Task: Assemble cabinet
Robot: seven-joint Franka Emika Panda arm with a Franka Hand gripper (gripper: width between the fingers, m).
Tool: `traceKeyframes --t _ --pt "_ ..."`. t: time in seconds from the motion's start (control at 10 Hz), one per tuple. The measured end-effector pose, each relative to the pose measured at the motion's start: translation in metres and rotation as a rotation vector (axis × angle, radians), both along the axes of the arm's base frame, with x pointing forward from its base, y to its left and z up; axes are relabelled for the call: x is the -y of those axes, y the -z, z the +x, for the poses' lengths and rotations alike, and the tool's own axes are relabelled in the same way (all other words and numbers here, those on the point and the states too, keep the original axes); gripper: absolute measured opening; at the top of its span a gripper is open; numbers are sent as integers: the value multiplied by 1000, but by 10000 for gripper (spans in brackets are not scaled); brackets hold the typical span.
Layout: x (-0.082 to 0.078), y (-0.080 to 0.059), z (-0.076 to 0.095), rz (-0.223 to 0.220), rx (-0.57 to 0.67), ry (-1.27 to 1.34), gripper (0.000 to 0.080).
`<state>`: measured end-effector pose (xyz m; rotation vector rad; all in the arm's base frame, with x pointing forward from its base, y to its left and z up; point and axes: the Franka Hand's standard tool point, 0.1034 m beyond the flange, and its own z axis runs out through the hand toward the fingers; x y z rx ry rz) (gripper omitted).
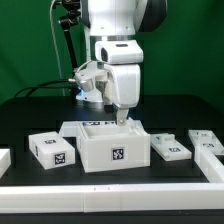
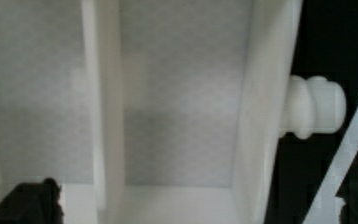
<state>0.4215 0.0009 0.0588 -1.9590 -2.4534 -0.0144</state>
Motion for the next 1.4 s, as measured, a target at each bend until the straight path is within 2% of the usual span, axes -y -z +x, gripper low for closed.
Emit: traceKeyframes --t 0.1,0.3,0.5,0.8,1.0,1.2,1.3,1.4 --pt "0 3 -5 1 -6 0 796" --pt "-3 14 -26 6 -25 -2 796" --pt "-4 24 -37 10 -52 -2 796" --pt "-5 38 -38 17 -76 5 796" --pt "-3 38 -36 17 -78 10 796" --pt "-1 38 -35 17 -80 20 547" --pt "-1 39 -35 17 -81 23 547" --pt "-1 39 -36 17 -81 26 334"
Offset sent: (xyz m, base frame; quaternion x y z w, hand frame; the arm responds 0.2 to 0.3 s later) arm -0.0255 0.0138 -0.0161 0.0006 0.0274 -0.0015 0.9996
